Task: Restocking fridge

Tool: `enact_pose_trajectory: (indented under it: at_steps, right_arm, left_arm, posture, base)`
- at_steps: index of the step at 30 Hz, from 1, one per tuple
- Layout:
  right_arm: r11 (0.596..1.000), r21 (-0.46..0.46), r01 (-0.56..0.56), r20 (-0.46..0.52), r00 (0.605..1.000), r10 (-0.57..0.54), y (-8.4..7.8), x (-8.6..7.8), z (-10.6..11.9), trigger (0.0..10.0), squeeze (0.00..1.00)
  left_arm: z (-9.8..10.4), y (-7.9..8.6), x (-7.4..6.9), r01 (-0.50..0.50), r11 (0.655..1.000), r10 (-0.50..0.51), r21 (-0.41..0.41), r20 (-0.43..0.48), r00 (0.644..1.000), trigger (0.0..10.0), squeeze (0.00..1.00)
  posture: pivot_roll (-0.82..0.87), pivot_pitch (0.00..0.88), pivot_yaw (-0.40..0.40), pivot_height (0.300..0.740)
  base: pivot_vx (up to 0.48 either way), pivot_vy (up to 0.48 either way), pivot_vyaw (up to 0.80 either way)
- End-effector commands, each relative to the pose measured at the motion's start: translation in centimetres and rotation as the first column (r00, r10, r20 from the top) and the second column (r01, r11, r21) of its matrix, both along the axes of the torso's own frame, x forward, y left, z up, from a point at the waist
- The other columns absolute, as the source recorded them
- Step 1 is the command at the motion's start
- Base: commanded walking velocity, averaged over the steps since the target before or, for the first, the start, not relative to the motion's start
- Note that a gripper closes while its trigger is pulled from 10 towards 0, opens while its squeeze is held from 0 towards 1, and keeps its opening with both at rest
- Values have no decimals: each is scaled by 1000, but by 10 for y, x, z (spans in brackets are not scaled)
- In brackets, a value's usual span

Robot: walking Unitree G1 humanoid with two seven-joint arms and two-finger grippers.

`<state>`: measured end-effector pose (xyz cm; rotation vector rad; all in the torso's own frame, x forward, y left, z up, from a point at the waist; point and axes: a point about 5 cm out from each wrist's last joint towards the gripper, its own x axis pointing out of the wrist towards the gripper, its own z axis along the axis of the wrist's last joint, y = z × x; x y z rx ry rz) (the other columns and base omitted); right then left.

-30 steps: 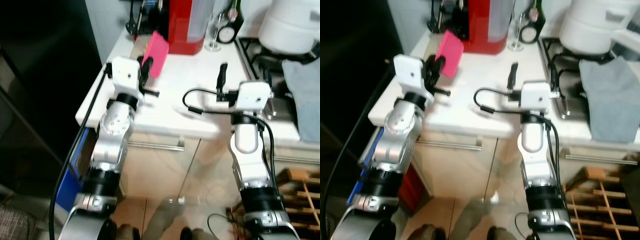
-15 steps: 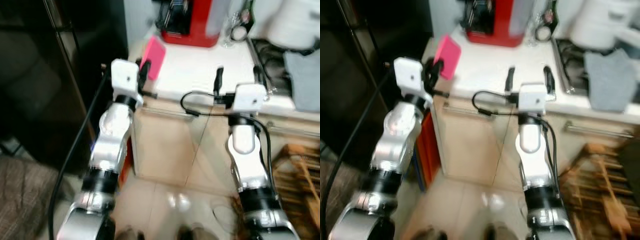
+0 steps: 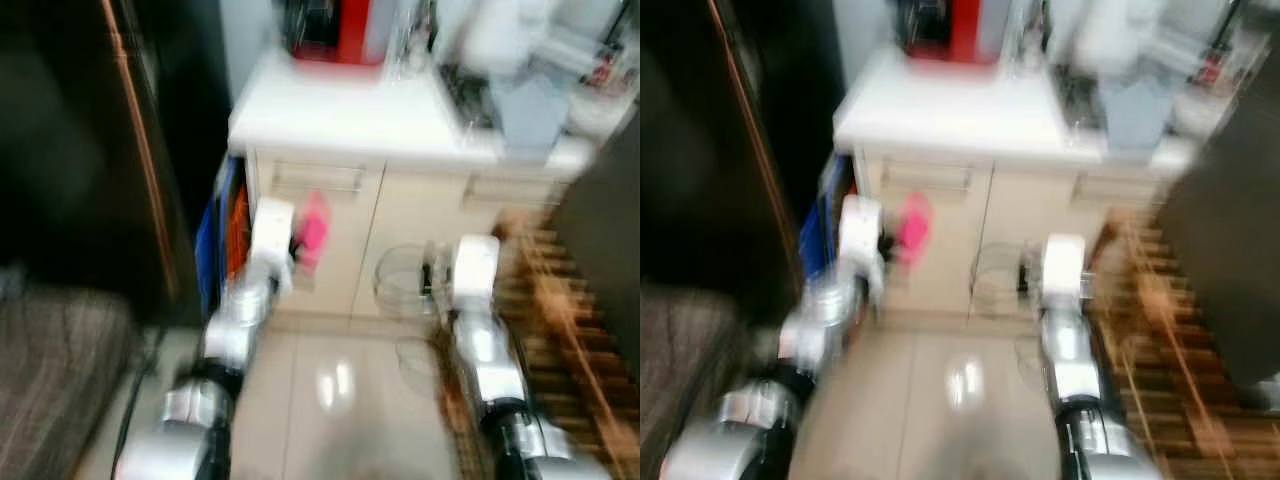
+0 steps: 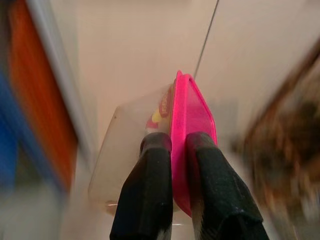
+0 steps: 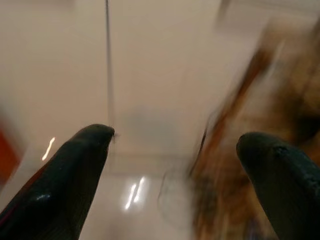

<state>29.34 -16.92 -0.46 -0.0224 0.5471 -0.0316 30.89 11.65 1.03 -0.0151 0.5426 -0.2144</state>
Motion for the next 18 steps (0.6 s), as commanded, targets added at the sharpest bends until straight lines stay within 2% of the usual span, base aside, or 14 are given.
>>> enact_pose_trajectory:
  at_steps: [1, 2, 3, 4, 6, 9, 11, 12, 18]
  right_arm:
    - [997, 64, 34, -191, 981, -21, -2, -21, -24, 10000, 0]
    - [999, 49, 22, -227, 974, -11, -2, -26, -29, 10000, 0]
    - [999, 15, -45, -256, 965, 47, 1, -30, -33, 10000, 0]
    - [997, 15, -72, -291, 954, 74, 4, -34, -36, 10000, 0]
    - [995, 36, -91, -335, 937, 98, 9, -38, -40, 10000, 0]
    - [993, 54, -108, -377, 919, 120, 10, -40, -42, 10000, 0]
    - [992, 54, -112, -386, 914, 124, 9, -40, -42, 10000, 0]
    - [990, 52, -129, -415, 899, 139, 7, -45, -45, 10000, 0]
    - [989, 59, -133, -458, 877, 145, 4, -52, -50, 10000, 0]
  left_arm:
    - [-22, -5, -18, -20, 1000, 17, -17, -145, 989, 10000, 0]
    - [-31, -6, -27, -23, 1000, 19, -19, -203, 979, 10000, 0]
    - [-44, -6, -41, -23, 1000, 21, -5, -288, 957, 10000, 0]
    - [-56, -5, -56, -18, 1000, 24, 20, -366, 930, 10000, 0]
    - [-68, -4, -73, -12, 999, 31, 44, -451, 892, 10000, 0]
    - [-75, -4, -83, -41, 998, 57, 42, -501, 864, 10000, 0]
    - [-76, -4, -85, -52, 998, 67, 45, -511, 857, 10000, 0]
    - [-77, -3, -87, -77, 996, 92, 50, -519, 850, 10000, 0]
    - [-76, -1, -85, -120, 992, 121, 36, -519, 846, 10000, 0]
  posture:
    - [-21, 0, -18, 740]
    - [-21, 0, -20, 740]
    - [-21, 0, -25, 740]
    - [-27, 0, -26, 740]
    - [-32, 0, -28, 740]
    - [-29, 0, -40, 740]
    - [-23, 0, -46, 740]
    - [-2, 0, -59, 740]
    - [17, 0, -68, 740]
  base:
    - [0, 0, 0]
    - [0, 0, 0]
    - [0, 0, 0]
    - [0, 0, 0]
    - [0, 0, 0]
    - [0, 0, 0]
    - [0, 0, 0]
    - [0, 0, 0]
    - [0, 0, 0]
